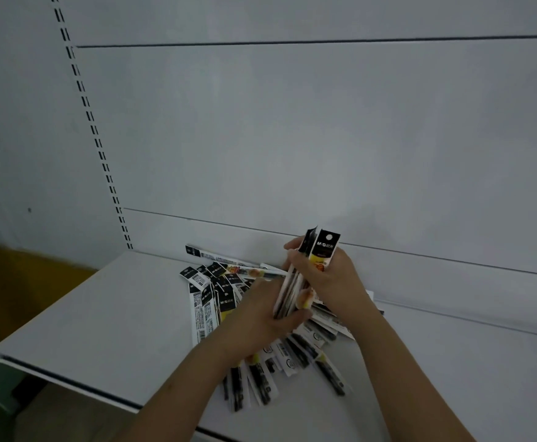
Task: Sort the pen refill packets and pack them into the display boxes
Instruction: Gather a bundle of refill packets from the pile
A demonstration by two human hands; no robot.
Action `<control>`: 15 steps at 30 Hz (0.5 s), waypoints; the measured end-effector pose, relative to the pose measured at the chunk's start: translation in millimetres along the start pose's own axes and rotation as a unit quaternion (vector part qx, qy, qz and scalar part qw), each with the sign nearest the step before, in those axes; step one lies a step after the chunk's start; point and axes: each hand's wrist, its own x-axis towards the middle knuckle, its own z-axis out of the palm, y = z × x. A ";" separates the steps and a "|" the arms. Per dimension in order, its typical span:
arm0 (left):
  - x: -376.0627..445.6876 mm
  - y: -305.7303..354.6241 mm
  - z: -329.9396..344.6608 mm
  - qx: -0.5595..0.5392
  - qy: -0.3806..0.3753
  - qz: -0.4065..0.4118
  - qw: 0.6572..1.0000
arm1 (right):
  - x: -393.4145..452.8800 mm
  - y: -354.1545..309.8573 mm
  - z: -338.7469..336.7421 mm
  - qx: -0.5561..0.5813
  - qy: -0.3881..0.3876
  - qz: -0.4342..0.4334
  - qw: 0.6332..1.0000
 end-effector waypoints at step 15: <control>2.7 -2.1 0.5 -0.136 -0.016 -0.125 0.983 | 3.3 1.1 -3.5 -0.008 0.034 0.048 0.998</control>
